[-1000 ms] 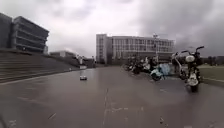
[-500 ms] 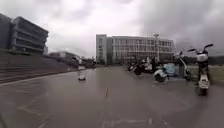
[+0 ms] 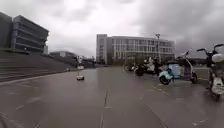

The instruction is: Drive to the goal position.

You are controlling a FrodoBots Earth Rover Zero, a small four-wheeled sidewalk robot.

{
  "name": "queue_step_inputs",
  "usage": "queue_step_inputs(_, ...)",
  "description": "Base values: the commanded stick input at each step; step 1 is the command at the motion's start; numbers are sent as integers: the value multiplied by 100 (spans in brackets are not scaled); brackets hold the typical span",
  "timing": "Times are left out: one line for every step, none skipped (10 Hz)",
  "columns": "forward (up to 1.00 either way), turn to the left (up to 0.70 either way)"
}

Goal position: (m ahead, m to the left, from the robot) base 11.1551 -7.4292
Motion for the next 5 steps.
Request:
queue_step_inputs(70,0)
queue_step_inputs(70,0)
queue_step_inputs(70,0)
queue_step_inputs(70,0)
queue_step_inputs(70,0)
